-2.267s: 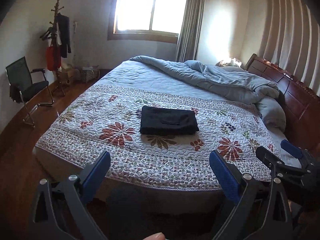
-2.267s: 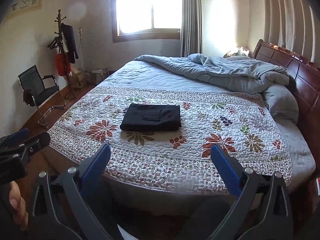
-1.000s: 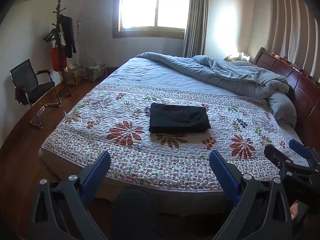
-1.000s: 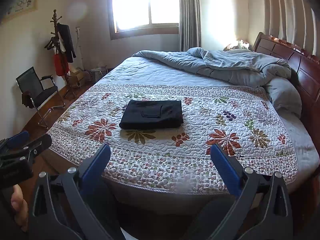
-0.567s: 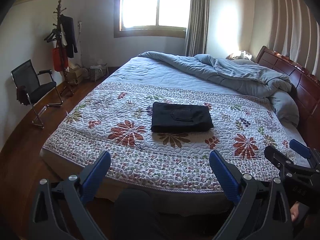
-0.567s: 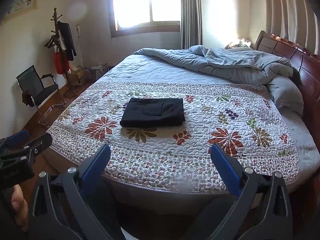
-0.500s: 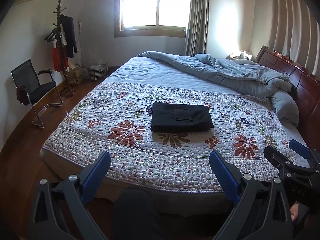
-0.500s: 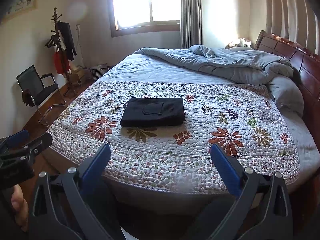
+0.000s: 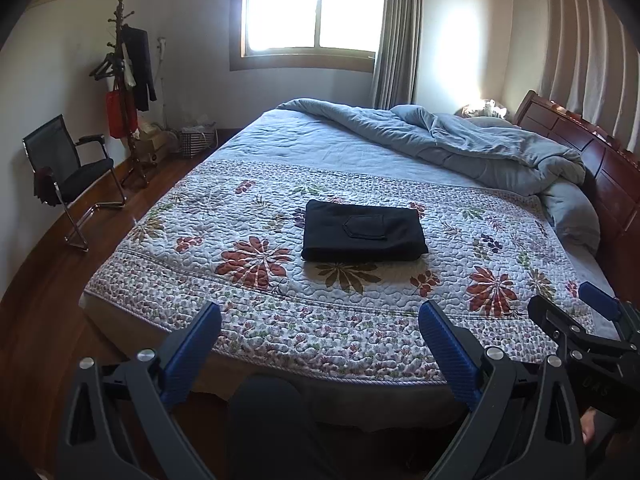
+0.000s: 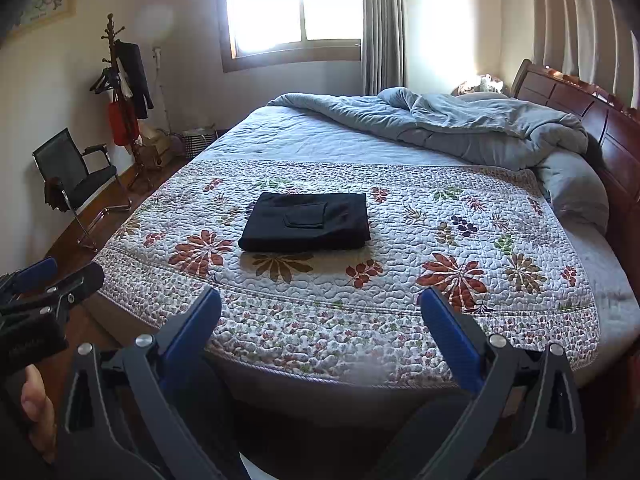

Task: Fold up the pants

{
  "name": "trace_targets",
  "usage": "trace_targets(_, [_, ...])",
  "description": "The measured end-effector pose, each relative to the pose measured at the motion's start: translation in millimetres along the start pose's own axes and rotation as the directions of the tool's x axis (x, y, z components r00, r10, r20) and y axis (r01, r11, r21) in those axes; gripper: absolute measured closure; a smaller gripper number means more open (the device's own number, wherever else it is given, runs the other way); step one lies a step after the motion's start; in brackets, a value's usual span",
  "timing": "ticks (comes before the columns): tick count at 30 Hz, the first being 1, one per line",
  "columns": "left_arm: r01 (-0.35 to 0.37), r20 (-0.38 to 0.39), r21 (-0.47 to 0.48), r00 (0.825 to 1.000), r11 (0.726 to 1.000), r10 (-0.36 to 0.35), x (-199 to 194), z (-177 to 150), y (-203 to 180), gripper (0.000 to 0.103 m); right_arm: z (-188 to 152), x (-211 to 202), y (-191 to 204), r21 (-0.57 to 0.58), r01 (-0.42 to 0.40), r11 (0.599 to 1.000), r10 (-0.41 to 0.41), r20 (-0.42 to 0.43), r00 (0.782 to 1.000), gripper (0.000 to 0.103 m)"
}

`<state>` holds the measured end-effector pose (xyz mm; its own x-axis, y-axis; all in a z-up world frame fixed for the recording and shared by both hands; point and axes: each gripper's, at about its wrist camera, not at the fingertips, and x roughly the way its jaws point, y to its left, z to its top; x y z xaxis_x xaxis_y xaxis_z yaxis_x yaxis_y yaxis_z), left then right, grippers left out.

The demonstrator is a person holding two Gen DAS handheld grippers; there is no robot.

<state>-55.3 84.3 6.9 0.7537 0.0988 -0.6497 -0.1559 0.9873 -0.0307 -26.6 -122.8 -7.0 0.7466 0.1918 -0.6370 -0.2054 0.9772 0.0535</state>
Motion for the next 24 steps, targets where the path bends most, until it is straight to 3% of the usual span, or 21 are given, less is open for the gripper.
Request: trace_targets(24, [0.001, 0.010, 0.008, 1.000, 1.000, -0.001, -8.2, -0.6, -0.8, 0.004, -0.8, -8.4, -1.0, -0.003, 0.005, 1.000, -0.005, 0.015, 1.000, 0.004])
